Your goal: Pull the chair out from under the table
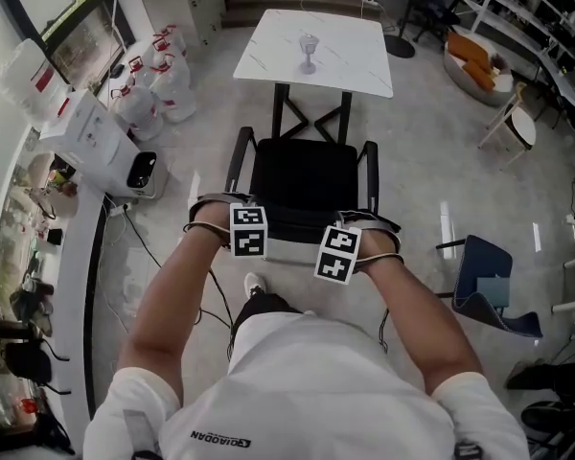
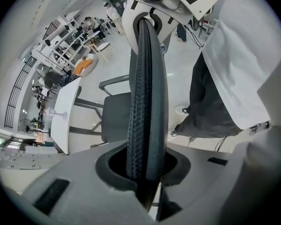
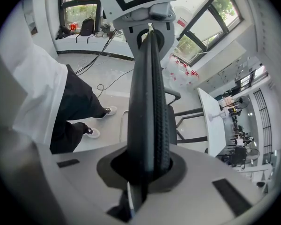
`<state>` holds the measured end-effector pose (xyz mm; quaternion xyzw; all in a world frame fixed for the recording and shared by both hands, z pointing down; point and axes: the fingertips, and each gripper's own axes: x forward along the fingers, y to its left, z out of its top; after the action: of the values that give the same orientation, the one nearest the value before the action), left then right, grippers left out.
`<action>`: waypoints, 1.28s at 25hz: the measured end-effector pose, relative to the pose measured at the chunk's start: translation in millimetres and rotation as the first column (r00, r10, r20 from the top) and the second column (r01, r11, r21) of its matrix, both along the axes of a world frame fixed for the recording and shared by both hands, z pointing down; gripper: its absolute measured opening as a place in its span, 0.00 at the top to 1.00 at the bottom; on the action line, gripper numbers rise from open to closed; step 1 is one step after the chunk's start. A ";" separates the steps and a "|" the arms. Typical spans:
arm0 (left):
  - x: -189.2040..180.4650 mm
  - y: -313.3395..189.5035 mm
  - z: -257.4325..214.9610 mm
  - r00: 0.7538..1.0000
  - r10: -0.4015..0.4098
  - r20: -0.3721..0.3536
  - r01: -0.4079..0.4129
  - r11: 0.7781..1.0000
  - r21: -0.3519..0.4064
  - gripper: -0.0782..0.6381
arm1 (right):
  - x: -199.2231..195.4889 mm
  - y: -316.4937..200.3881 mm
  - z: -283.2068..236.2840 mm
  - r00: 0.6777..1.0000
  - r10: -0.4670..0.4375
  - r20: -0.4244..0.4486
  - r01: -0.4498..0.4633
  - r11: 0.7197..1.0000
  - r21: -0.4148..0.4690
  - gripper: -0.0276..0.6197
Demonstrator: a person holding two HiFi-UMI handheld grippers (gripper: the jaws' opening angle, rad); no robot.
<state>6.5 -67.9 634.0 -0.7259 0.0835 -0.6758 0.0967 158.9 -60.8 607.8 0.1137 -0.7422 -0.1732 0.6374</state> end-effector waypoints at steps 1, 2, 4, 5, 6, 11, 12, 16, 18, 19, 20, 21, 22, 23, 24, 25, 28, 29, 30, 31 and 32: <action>-1.3 2.4 0.2 1.000 0.001 0.001 -0.001 1.000 -0.004 0.78 | -1.4 2.6 0.2 1.000 0.000 0.002 0.000 1.000 0.003 0.91; -2.3 5.2 0.6 1.000 0.001 0.000 -0.001 1.000 -0.008 0.78 | -2.6 5.2 0.3 1.000 -0.002 0.003 0.002 1.000 0.006 0.91; -3.8 11.9 1.3 1.000 -0.001 -0.002 0.001 1.000 -0.017 0.78 | -4.4 10.5 0.2 1.000 -0.007 0.004 0.007 1.000 0.012 0.91; -4.3 15.1 1.3 1.000 -0.002 -0.003 0.002 1.000 -0.019 0.78 | -5.0 13.3 0.1 1.000 -0.009 0.005 0.009 1.000 0.013 0.91; -4.5 18.0 1.3 1.000 -0.002 -0.003 0.002 1.000 -0.019 0.78 | -5.3 16.3 0.1 1.000 -0.009 0.005 0.009 1.000 0.014 0.91; -6.1 28.4 0.8 1.000 0.005 0.002 -0.005 1.000 -0.019 0.78 | -6.0 28.3 -1.0 1.000 0.001 0.003 -0.001 1.000 0.018 0.91; -6.1 30.4 0.7 1.000 0.006 0.002 -0.006 1.000 -0.022 0.78 | -5.9 30.5 -1.4 1.000 0.004 0.002 -0.004 1.000 0.019 0.91; -6.5 44.0 0.7 1.000 0.004 0.003 -0.004 0.999 -0.040 0.78 | -6.9 43.5 -1.8 1.000 0.013 0.004 -0.013 1.000 0.012 0.90; -7.3 49.9 0.3 1.000 0.000 0.004 0.001 0.999 -0.045 0.78 | -7.2 48.3 -2.1 1.000 0.014 0.003 -0.014 1.000 0.012 0.90; -7.8 53.1 0.1 1.000 -0.003 0.005 0.003 0.999 -0.048 0.78 | -7.4 50.9 -2.2 1.000 0.014 0.003 -0.014 1.000 0.011 0.90; -8.1 57.0 -0.2 1.000 -0.006 0.004 0.006 0.999 -0.052 0.78 | -7.7 54.1 -2.5 1.000 0.013 0.002 -0.013 1.000 0.008 0.90; -8.4 61.3 -0.5 1.000 -0.008 0.002 0.008 0.998 -0.056 0.77 | -8.1 58.0 -2.8 1.000 0.012 0.001 -0.012 1.000 0.003 0.90; -9.1 66.1 -0.8 1.000 -0.009 -0.001 0.009 0.998 -0.059 0.77 | -9.1 62.5 -3.2 1.000 0.012 0.001 -0.012 1.000 -0.003 0.90; -10.2 70.7 -1.1 1.000 -0.008 -0.003 0.008 0.998 -0.061 0.77 | -10.3 67.1 -3.5 1.000 0.011 0.001 -0.011 1.000 -0.008 0.90; -11.4 74.7 -1.5 1.000 -0.007 -0.004 0.007 0.998 -0.062 0.77 | -11.4 71.3 -3.8 1.000 0.012 0.001 -0.012 1.000 -0.012 0.89; -12.2 77.6 -1.9 1.000 -0.005 -0.004 0.005 0.998 -0.061 0.77 | -12.0 74.7 -4.0 1.000 0.013 0.001 -0.013 1.000 -0.015 0.89; -11.6 83.1 -2.4 1.000 -0.003 -0.004 0.003 0.998 -0.062 0.77 | -11.1 80.9 -4.3 1.000 0.020 0.002 -0.020 0.999 -0.025 0.89; -11.1 84.9 -2.5 1.000 -0.004 -0.004 0.004 0.998 -0.064 0.77 | -10.5 82.7 -4.2 1.000 0.021 0.002 -0.021 0.999 -0.030 0.89; -10.7 86.5 -2.3 1.000 -0.004 -0.004 0.004 0.998 -0.065 0.77 | -10.1 84.5 -4.0 1.000 0.024 0.003 -0.023 0.999 -0.035 0.89; -10.4 87.8 -1.6 1.000 -0.004 -0.005 0.004 0.998 -0.064 0.77 | -10.0 86.0 -3.5 1.000 0.026 0.004 -0.026 0.999 -0.040 0.89; -10.6 88.6 -0.7 1.000 -0.004 -0.004 0.003 0.998 -0.061 0.77 | -10.1 87.0 -2.7 1.000 0.030 0.005 -0.030 0.999 -0.044 0.88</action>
<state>-4.0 20.7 633.2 -0.7299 0.0642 -0.6765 0.0731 148.8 26.2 605.1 0.1111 -0.7459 -0.1468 0.6401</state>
